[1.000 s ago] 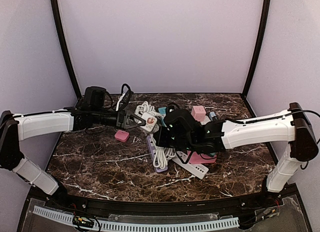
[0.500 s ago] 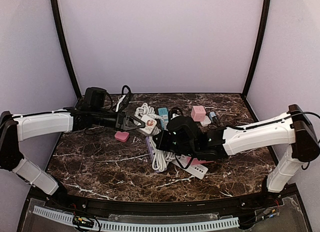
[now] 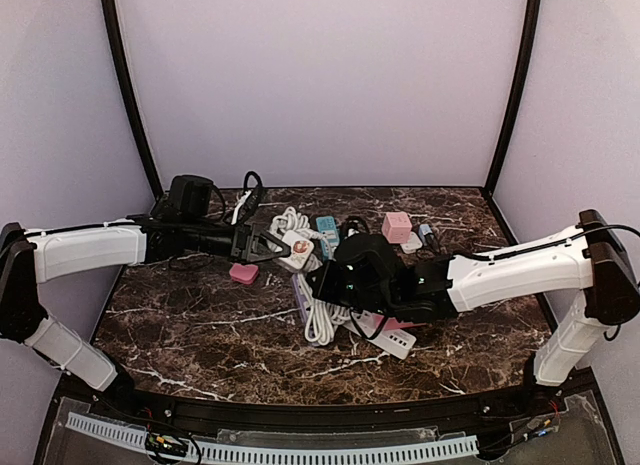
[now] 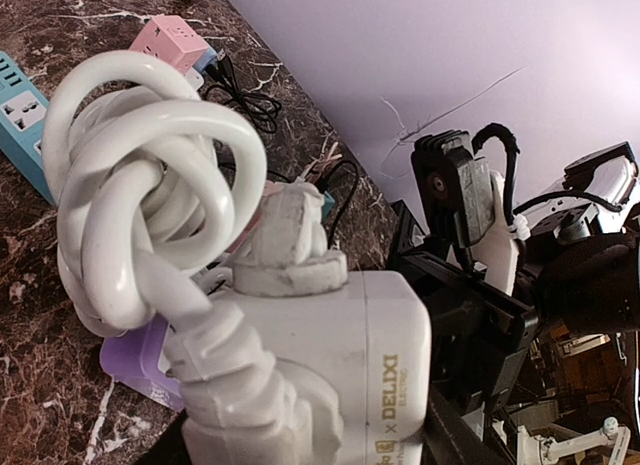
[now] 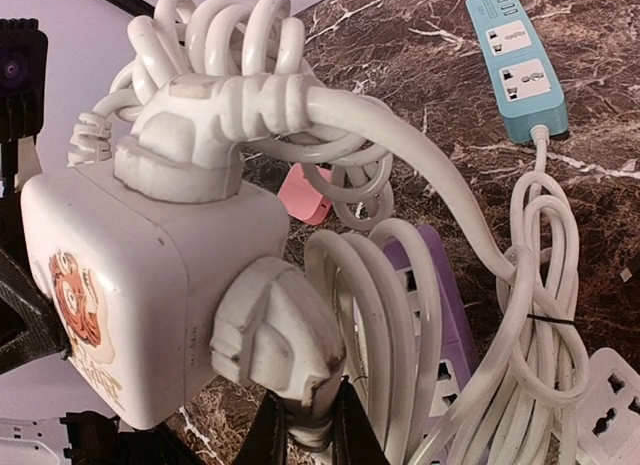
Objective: Pull the plug off the socket
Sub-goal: Remove the plug from the socket, then place the plug at the center of the board.
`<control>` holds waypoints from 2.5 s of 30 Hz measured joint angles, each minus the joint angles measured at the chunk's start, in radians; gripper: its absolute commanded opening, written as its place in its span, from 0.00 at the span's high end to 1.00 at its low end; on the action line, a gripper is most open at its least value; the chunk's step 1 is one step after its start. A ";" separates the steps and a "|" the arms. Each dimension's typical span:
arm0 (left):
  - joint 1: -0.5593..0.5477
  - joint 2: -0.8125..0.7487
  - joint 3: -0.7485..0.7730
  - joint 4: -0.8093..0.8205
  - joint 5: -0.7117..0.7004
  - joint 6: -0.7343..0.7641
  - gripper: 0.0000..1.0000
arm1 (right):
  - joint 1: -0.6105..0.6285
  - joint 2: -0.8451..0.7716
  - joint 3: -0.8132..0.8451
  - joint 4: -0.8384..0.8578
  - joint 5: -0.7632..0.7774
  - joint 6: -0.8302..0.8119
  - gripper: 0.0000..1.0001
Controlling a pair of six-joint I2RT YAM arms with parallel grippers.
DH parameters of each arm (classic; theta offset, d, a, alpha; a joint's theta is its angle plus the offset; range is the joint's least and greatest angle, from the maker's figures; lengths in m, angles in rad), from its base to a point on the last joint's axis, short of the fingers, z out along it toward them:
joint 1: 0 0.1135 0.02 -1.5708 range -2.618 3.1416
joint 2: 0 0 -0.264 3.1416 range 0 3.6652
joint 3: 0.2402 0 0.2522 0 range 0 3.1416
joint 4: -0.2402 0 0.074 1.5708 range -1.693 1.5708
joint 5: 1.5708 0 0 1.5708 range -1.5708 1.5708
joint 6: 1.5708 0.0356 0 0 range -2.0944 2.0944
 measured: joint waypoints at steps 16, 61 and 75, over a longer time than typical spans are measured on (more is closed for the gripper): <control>0.115 0.023 0.000 -0.074 -0.113 0.032 0.97 | 0.000 -0.077 -0.026 -0.107 0.128 -0.311 1.00; -0.016 0.043 0.083 -0.167 -0.032 0.205 0.98 | -0.457 0.232 0.336 -0.315 -0.271 -0.643 0.95; -0.037 0.047 0.103 -0.232 -0.030 0.279 0.98 | -0.525 0.194 0.301 -0.296 -0.372 -0.649 0.25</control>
